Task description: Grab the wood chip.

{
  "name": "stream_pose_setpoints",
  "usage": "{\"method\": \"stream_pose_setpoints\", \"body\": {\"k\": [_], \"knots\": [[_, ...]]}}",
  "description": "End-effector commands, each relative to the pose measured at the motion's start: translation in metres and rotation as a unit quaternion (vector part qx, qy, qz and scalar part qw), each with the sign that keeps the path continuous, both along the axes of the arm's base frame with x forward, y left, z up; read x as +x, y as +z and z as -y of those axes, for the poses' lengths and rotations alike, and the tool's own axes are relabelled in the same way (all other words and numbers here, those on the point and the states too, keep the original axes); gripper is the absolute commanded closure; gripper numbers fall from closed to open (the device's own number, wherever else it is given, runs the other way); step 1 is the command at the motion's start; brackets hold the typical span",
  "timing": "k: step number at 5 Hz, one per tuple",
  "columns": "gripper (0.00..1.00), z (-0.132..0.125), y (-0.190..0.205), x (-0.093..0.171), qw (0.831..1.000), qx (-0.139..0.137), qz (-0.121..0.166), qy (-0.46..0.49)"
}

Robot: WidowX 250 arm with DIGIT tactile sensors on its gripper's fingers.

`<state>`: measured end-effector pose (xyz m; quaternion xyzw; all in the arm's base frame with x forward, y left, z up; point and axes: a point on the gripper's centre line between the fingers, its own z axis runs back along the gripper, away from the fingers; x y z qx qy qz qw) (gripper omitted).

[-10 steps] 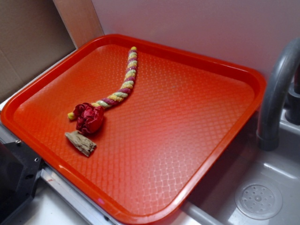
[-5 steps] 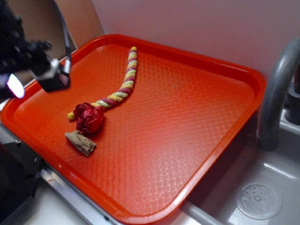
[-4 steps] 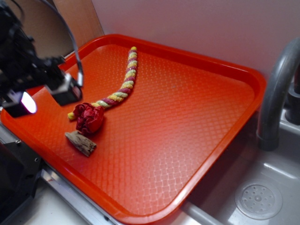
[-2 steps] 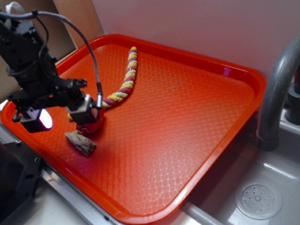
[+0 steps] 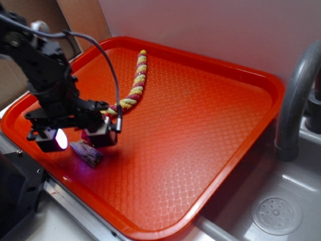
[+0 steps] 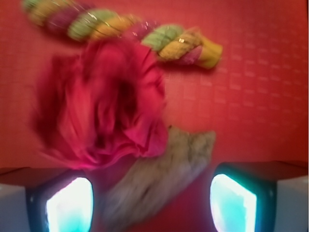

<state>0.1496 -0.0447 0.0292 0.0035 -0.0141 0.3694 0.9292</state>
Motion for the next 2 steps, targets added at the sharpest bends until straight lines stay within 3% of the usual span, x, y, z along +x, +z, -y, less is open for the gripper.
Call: {"method": "stream_pose_setpoints", "body": {"k": [1, 2], "knots": [[0.0, 0.009, -0.029, 0.0009, 0.999, -0.019, -0.042, 0.02], [0.18, 0.0179, -0.0369, -0.0069, 0.998, -0.009, -0.066, 0.016]]}}
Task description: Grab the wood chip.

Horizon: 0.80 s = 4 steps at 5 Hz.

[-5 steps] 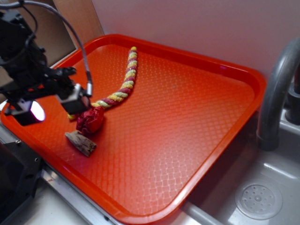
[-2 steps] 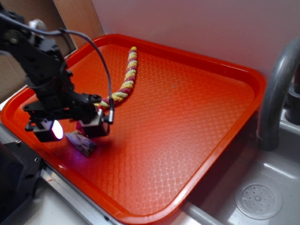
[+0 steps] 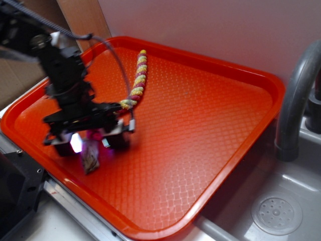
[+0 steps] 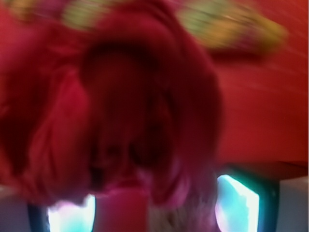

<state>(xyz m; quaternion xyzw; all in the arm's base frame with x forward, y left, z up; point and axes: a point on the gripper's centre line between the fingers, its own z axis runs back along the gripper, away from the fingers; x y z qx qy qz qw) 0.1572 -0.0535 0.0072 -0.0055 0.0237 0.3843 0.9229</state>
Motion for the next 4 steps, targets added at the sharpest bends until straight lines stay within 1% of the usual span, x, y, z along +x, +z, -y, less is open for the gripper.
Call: {"method": "stream_pose_setpoints", "body": {"k": [1, 2, 3, 4], "knots": [[1.0, 0.005, -0.011, -0.014, 1.0, 0.01, -0.029, -0.004], [1.0, 0.004, -0.007, -0.019, 0.999, 0.009, -0.025, -0.023], [1.0, 0.006, 0.008, -0.015, 0.995, 0.014, -0.015, -0.095], [1.0, 0.011, 0.05, -0.009, 0.976, 0.044, 0.047, -0.208]]}}
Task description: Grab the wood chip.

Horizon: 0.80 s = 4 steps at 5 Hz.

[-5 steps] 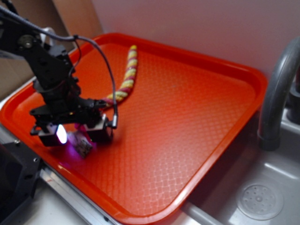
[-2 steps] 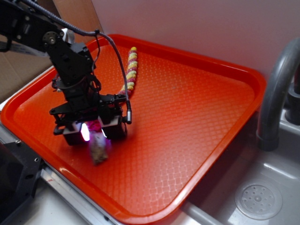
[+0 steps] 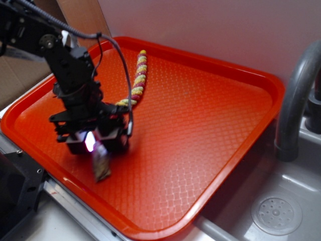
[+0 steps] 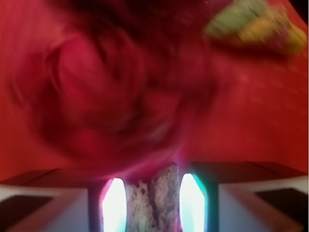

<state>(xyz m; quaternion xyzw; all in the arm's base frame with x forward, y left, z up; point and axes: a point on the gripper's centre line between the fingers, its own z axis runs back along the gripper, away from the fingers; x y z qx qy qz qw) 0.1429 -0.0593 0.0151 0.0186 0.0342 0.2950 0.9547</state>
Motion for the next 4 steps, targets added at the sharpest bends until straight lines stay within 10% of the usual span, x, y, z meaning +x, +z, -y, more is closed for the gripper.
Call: {"method": "stream_pose_setpoints", "body": {"k": [1, 3, 4], "knots": [[1.0, 0.006, 0.092, 0.027, 0.974, 0.027, 0.111, -0.194], [1.0, -0.025, 0.145, 0.06, 0.962, -0.067, 0.125, -0.234], [0.0, -0.027, 0.13, 0.048, 0.937, -0.059, 0.101, -0.329]]}}
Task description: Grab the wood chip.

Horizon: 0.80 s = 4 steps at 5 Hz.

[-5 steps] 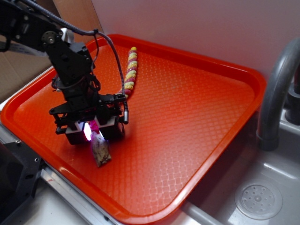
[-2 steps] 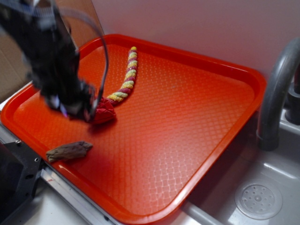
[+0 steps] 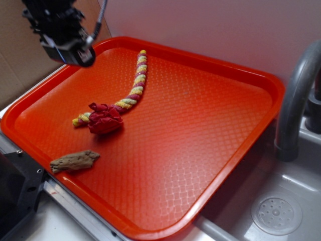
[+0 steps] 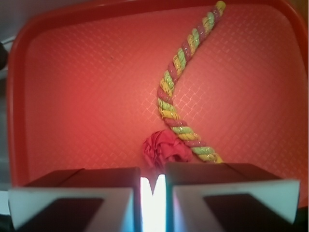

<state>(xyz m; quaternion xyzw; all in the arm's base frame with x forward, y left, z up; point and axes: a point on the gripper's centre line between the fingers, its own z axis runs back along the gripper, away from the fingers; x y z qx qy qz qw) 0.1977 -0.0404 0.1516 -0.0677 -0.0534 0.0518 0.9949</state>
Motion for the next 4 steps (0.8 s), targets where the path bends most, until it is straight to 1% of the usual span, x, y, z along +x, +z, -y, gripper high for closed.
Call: {"method": "stream_pose_setpoints", "body": {"k": [1, 2, 3, 4], "knots": [[0.0, 0.0, -0.029, -0.032, 0.982, 0.037, -0.01, -0.187], [0.0, 0.007, -0.045, -0.051, 0.973, 0.053, -0.02, -0.226], [0.0, 0.01, -0.062, -0.059, 0.971, 0.058, -0.051, -0.224], [0.0, 0.007, -0.079, -0.06, 0.972, 0.06, -0.07, -0.216]]}}
